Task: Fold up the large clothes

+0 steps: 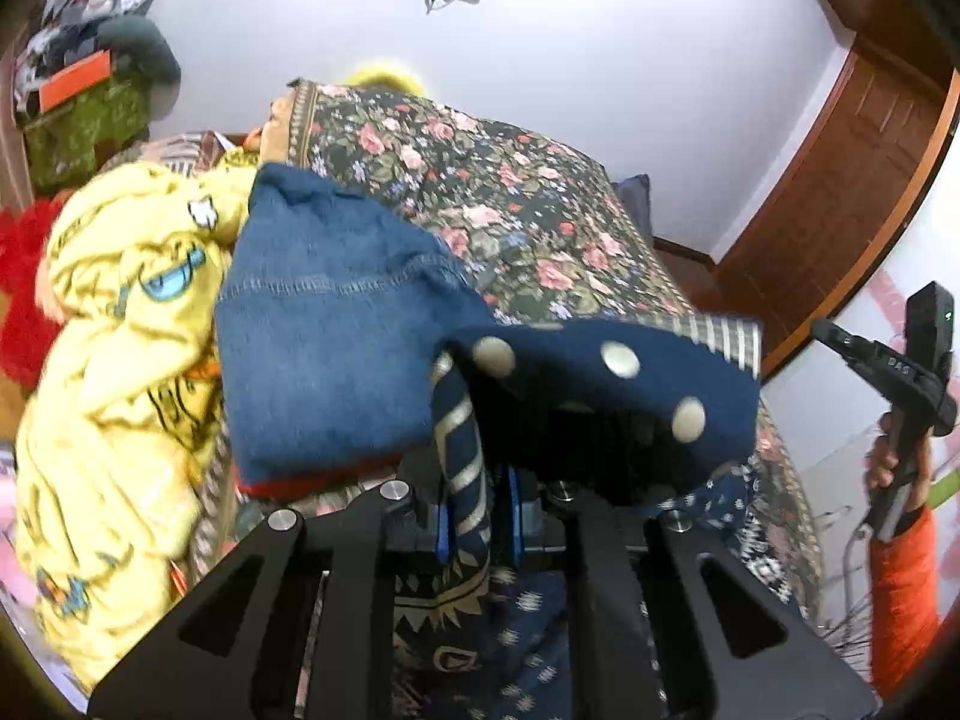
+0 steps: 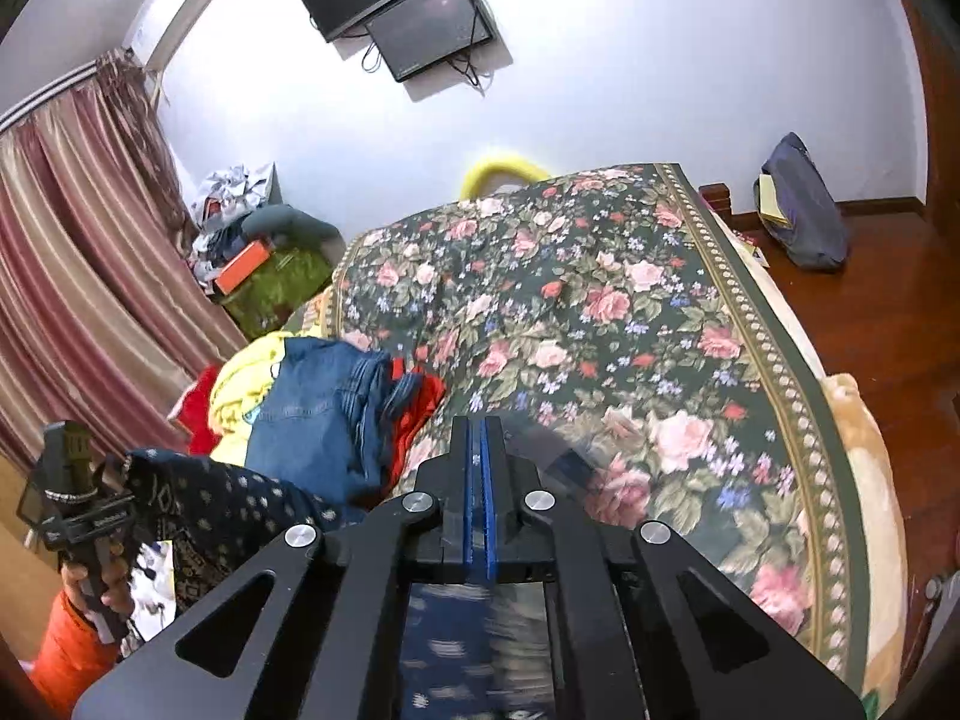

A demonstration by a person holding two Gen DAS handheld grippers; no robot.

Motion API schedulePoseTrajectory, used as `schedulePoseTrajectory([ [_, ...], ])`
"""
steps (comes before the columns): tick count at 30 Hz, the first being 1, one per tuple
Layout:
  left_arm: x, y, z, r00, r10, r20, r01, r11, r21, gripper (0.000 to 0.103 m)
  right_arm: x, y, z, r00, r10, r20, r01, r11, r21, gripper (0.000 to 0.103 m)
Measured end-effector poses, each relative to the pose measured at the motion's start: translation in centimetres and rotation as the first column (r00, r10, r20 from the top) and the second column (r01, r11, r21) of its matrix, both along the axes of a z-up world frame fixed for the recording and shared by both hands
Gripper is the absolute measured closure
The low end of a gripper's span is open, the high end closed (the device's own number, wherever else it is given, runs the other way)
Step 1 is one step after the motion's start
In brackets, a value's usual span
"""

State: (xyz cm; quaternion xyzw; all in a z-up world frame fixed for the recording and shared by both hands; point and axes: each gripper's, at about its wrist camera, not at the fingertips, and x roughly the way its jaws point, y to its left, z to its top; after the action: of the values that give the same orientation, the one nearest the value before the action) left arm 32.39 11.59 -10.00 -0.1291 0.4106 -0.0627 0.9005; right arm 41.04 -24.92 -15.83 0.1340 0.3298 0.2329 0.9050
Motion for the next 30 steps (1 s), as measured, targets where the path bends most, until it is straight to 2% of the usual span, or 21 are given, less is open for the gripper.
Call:
schedulePoseTrajectory([
  [2, 1.4, 0.8, -1.4, 0.999, 0.021, -0.029, -0.02, 0.999, 0.028, 0.09, 0.6, -0.1, -1.2, 0.999, -0.024, -0.029, 0.022, 0.997, -0.072, 0.1],
  [6, 1.9, 2.7, -5.6, 0.992, 0.069, -0.107, -0.065, 0.997, 0.043, 0.09, 0.9, -0.1, -5.0, 0.993, -0.017, -0.115, 0.003, 0.993, -0.117, 0.097],
  [8, 1.3, 3.6, -7.1, 0.987, 0.089, -0.133, -0.085, 0.996, 0.029, 0.09, 1.2, 0.0, -7.3, 0.984, -0.027, -0.175, -0.002, 0.986, -0.167, 0.084],
  [10, 1.1, 4.9, -8.4, 0.982, 0.104, -0.156, -0.108, 0.994, -0.018, 0.09, 1.9, 0.0, -10.0, 0.965, -0.042, -0.259, -0.005, 0.983, -0.181, 0.053],
  [11, 1.0, 5.3, -8.7, 0.981, 0.109, -0.162, -0.115, 0.993, -0.032, 0.089, 2.3, -0.1, -11.2, 0.955, -0.046, -0.293, -0.004, 0.986, -0.166, 0.051],
  [15, 1.0, 5.8, -10.0, 0.977, 0.111, -0.182, -0.118, 0.993, -0.025, 0.089, 3.2, -0.7, -14.6, 0.916, -0.008, -0.4, -0.006, 0.999, -0.032, 0.051],
  [16, 1.1, 5.7, -10.2, 0.976, 0.112, -0.186, -0.118, 0.993, -0.02, 0.089, 3.5, -0.6, -15.1, 0.915, 0.004, -0.403, -0.002, 1.0, 0.005, 0.05],
  [19, 1.5, 5.6, -11.2, 0.972, 0.118, -0.203, -0.121, 0.993, -0.002, 0.089, 3.8, 0.6, -14.8, 0.925, 0.039, -0.379, -0.024, 0.999, 0.043, 0.051],
  [20, 1.5, 5.6, -11.3, 0.972, 0.118, -0.204, -0.12, 0.993, 0.001, 0.089, 4.0, 0.9, -14.8, 0.923, 0.047, -0.381, -0.025, 0.998, 0.06, 0.054],
  [21, 1.6, 5.6, -11.4, 0.972, 0.117, -0.205, -0.119, 0.993, 0.005, 0.089, 4.2, 1.3, -14.8, 0.92, 0.069, -0.387, -0.037, 0.995, 0.089, 0.075],
  [22, 1.7, 5.5, -11.3, 0.972, 0.115, -0.204, -0.115, 0.993, 0.012, 0.089, 4.6, 1.8, -15.1, 0.909, 0.091, -0.406, -0.048, 0.992, 0.116, 0.09],
  [23, 1.6, 5.3, -11.1, 0.973, 0.111, -0.202, -0.109, 0.994, 0.019, 0.089, 4.5, 2.1, -15.2, 0.909, 0.082, -0.408, -0.04, 0.993, 0.112, 0.09],
  [26, 1.2, 4.5, -9.8, 0.98, 0.089, -0.18, -0.083, 0.996, 0.036, 0.089, 3.8, 2.8, -13.7, 0.936, 0.049, -0.35, -0.032, 0.998, 0.055, 0.092],
  [30, 0.1, 2.5, -6.7, 0.991, 0.036, -0.126, -0.028, 0.998, 0.06, 0.089, 1.9, 2.3, -9.6, 0.969, 0.046, -0.242, -0.026, 0.996, 0.087, 0.093],
])
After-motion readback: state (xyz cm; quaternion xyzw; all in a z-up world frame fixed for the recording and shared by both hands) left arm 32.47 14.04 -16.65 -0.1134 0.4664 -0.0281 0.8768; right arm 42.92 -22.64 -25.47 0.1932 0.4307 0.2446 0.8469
